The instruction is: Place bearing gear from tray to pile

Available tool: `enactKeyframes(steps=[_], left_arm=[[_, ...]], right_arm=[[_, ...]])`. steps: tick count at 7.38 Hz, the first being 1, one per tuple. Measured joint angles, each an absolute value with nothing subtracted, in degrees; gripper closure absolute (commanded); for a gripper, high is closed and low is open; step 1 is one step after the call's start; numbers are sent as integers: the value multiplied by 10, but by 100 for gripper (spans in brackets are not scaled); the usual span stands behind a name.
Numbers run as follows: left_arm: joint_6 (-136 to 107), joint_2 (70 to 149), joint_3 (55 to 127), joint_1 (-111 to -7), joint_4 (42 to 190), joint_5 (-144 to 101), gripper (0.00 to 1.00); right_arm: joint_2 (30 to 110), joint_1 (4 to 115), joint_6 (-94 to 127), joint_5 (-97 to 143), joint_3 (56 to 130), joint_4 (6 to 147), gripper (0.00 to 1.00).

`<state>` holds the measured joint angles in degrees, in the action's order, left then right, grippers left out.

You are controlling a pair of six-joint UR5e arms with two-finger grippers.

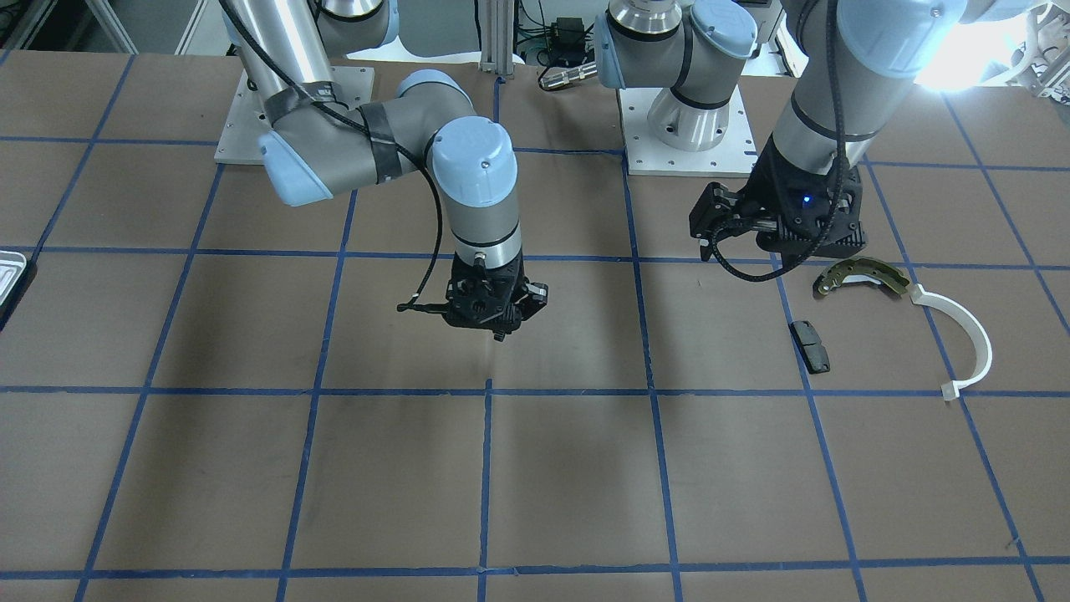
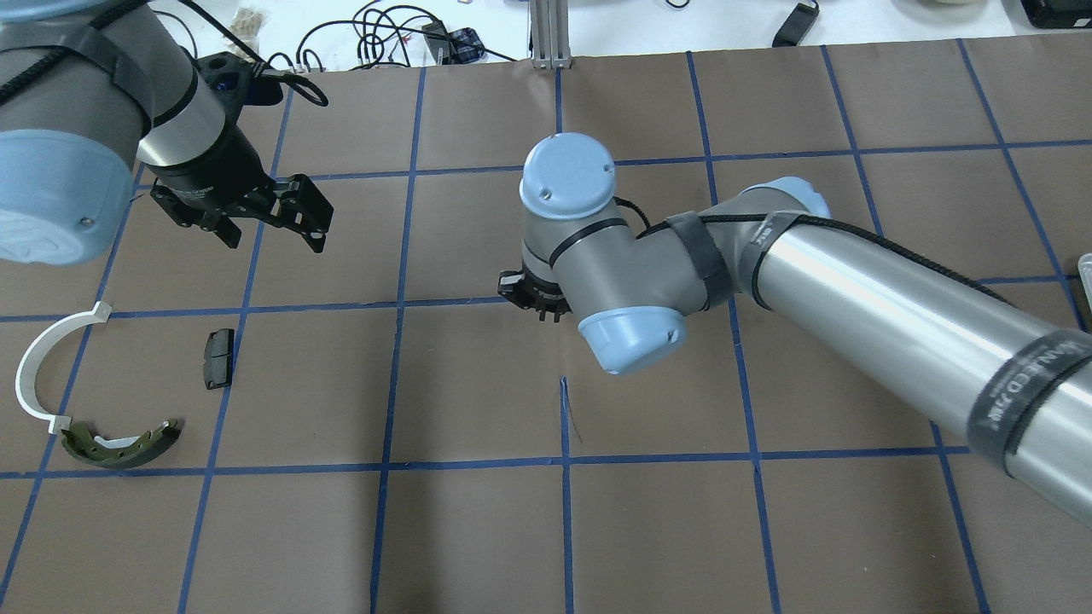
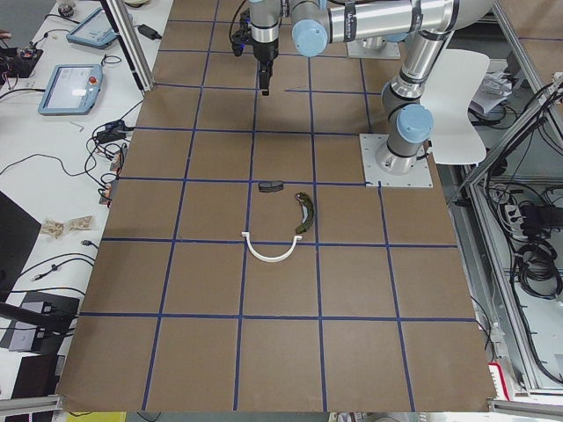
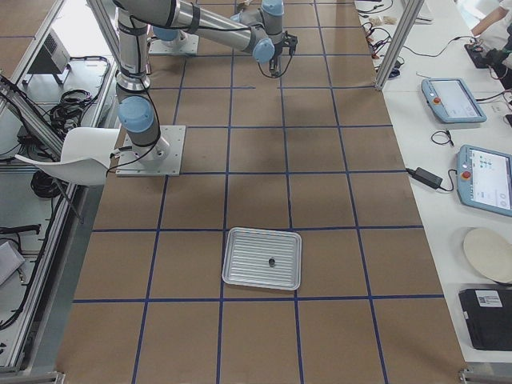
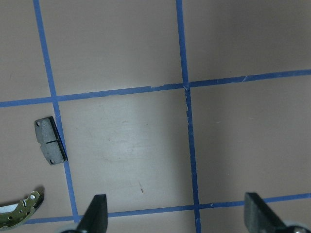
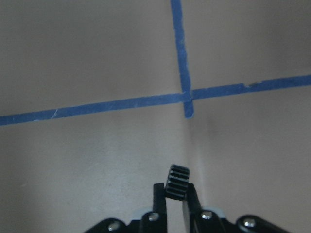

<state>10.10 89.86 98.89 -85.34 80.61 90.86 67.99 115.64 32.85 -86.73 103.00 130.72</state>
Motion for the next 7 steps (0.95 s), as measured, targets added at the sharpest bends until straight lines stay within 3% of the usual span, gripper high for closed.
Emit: enactKeyframes(steps=[3, 7], left_arm=[[95, 902, 1005, -853, 797, 904, 0], [47, 960, 1017, -895, 735, 897, 0]], right_arm=[[670, 1140, 295, -872, 1023, 1305, 0], [716, 850, -60, -901, 1013, 1245, 0]])
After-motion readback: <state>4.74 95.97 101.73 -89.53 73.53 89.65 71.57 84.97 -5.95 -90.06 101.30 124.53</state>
